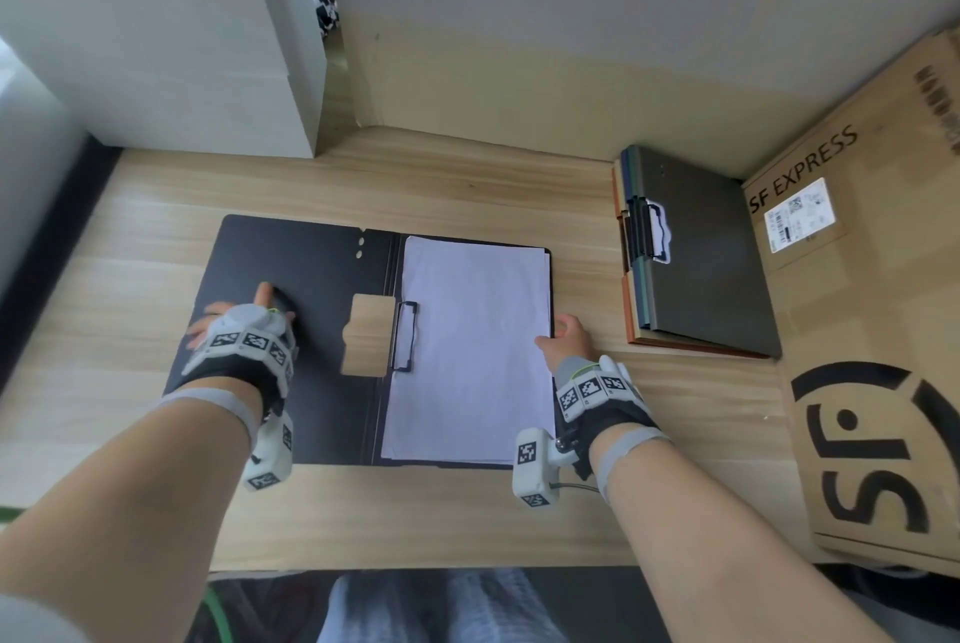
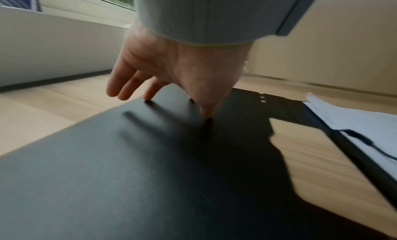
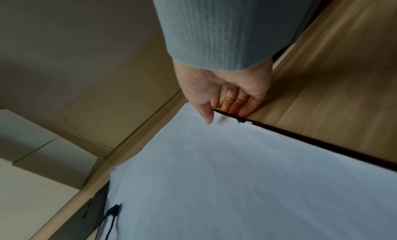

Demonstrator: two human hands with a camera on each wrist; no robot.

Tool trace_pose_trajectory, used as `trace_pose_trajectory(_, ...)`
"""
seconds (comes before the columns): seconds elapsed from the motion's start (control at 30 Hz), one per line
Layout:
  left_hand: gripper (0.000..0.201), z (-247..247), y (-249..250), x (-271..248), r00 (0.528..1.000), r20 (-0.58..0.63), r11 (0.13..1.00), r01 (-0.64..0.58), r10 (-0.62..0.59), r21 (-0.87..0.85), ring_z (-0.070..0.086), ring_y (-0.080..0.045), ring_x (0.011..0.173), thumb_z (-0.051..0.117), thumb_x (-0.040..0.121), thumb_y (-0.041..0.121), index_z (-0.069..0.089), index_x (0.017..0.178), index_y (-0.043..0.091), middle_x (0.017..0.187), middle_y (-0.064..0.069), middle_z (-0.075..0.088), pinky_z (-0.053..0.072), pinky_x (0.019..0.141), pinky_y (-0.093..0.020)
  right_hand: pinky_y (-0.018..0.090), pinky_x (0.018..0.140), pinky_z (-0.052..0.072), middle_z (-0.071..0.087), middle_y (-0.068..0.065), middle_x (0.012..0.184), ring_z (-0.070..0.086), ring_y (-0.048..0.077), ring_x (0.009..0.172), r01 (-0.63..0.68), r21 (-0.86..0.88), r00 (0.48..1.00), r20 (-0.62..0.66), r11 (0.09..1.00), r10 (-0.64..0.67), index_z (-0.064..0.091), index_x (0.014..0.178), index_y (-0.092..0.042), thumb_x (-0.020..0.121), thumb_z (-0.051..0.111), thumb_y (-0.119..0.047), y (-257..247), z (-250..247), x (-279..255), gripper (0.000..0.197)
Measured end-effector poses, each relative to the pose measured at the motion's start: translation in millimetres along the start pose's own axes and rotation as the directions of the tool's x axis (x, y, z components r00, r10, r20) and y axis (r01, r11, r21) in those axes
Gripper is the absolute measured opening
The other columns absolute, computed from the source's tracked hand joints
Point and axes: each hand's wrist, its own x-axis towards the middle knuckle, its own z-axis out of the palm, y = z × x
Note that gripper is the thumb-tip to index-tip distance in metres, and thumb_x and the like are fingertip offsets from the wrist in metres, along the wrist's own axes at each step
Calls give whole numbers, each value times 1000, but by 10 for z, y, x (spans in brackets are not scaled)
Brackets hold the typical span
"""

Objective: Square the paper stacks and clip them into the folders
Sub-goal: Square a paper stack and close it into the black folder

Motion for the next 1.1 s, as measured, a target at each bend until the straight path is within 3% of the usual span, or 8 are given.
trace_pose_trajectory(0.27, 71, 10, -427, 172, 991, -2, 946, 129, -135, -299, 50, -43, 117, 36, 87, 60, 6, 149, 39, 135, -23, 40, 40, 102, -47, 28, 81, 42, 53, 11, 135, 56, 31, 114, 17, -72, 999, -34, 997, -20, 41, 137, -11, 91, 48, -8, -9, 2, -15, 47)
trace_pose_trajectory(0.43, 68, 181, -524, 660, 996, -53, 800, 24, -70, -599, 54, -44, 116, 55, 87, 27, 23, 146, 19, 130, -30, 52, 41, 103, -49, 29, 75, 43, 55, 9, 133, 53, 24, 88, 32, -62, 999, -42, 998, -34, 44, 136, -16, 89, 49, -13, -27, 10, -2, 47)
trace_pose_trajectory(0.53, 85, 755, -710, 1484, 991, -117, 829, -14, -62, -559, 61, -45, 93, 43, 58, 61, 21, 137, 37, 110, -28, 63, 47, 92, -52, 34, 82, 48, 56, 9, 132, 52, 24, 89, 32, -54, 999, -35, 998, -34, 44, 136, -17, 89, 49, -14, -31, 21, -15, 47)
trace_pose_trajectory(0.6, 80, 514, -638, 1046, 997, -34, 871, 46, -72, -489, 56, -41, 108, 40, 66, 67, 20, 138, 39, 121, -23, 56, 43, 101, -47, 35, 86, 49, 55, 7, 134, 52, 23, 90, 37, -43, 999, -36, 998, -39, 44, 136, -17, 89, 49, -14, -31, 19, -36, 47)
trace_pose_trajectory(0.7, 61, -142, -490, -61, 995, -5, 941, 88, -95, -326, 49, -37, 120, 36, 88, 58, 21, 144, 37, 131, -18, 41, 36, 107, -41, 33, 84, 48, 53, 5, 138, 55, 24, 93, 44, -29, 999, -23, 999, -45, 44, 136, -17, 89, 49, -14, -22, 16, -62, 48)
trace_pose_trajectory(0.87, 47, -233, -623, -71, 994, -111, 969, -5, -23, -245, 50, -32, 100, 37, 92, 36, 32, 139, 34, 113, -15, 49, 41, 95, -37, 35, 89, 48, 51, 5, 139, 57, 29, 108, 49, -3, 999, -4, 999, -49, 44, 136, -15, 89, 50, -13, -10, -13, -56, 47)
trace_pose_trajectory(1.0, 56, -533, -547, -18, 992, -70, 922, -123, 105, -366, 41, -36, 133, 42, 93, -5, 30, 146, 10, 145, -23, 41, 32, 109, -37, 33, 83, 47, 55, 8, 135, 58, 27, 95, 56, -3, 998, 0, 998, -56, 46, 135, -14, 89, 49, -12, 20, -41, -42, 45)
trace_pose_trajectory(1.1, 57, -996, -476, -203, 973, 10, 933, -219, 232, -286, 50, -33, 118, 39, 94, -8, 25, 147, 8, 142, -26, 43, 37, 85, -28, 31, 80, 45, 55, 10, 135, 53, 22, 89, 54, -3, 999, -8, 999, -54, 48, 133, -15, 88, 50, -12, 47, -47, -39, 45)
